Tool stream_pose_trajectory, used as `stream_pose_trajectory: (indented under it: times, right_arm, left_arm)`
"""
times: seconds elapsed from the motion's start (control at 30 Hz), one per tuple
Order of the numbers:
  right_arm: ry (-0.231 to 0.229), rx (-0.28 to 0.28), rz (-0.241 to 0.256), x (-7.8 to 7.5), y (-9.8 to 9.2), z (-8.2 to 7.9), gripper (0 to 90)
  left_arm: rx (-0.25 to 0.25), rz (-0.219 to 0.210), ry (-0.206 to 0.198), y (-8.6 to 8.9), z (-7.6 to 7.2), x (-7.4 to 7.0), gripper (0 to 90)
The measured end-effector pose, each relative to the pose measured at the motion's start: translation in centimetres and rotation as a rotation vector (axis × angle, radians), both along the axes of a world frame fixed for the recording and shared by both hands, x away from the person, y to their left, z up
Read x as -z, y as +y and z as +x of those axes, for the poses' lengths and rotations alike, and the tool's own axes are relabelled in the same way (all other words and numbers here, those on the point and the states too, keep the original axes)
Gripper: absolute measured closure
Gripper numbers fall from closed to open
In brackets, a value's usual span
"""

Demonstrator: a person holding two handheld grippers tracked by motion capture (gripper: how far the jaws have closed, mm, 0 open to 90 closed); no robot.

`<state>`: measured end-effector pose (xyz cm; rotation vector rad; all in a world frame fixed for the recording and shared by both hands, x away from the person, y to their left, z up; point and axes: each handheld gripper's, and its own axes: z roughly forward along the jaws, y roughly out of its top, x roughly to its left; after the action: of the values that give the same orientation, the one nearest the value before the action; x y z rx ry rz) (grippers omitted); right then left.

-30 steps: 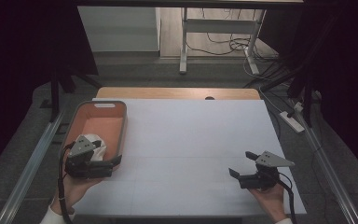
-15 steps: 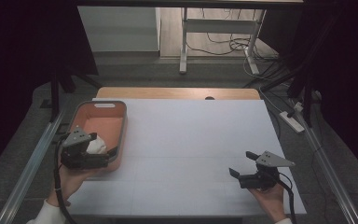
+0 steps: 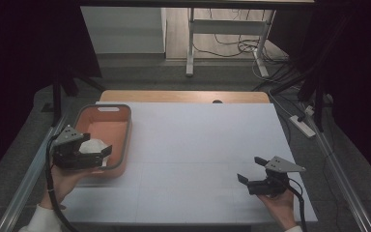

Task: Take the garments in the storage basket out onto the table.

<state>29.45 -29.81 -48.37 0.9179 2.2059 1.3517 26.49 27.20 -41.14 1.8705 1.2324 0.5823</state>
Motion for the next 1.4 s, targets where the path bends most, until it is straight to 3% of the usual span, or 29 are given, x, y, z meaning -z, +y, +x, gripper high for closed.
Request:
stream_pose_trajectory:
  times: [0.43,0.63,1.07,1.4]
  right_arm:
    - [-0.003,0.015,0.002,0.0,-0.1,0.1,6.1]
    - [0.0,0.012,0.004,0.1,-0.1,0.1,6.1]
    - [0.002,0.015,-0.002,0.2,-0.1,0.1,6.1]
    - [0.005,0.015,-0.008,0.3,-0.1,0.2,6.1]
  left_arm:
    - [-0.071,-0.021,0.042,2.6,1.6,0.8,8.7]
    - [-0.097,-0.003,0.063,3.2,2.5,0.9,8.7]
    - [-0.103,-0.03,0.102,4.6,3.9,0.5,9.1]
    - [-0.117,-0.009,0.162,5.0,4.8,1.4,9.1]
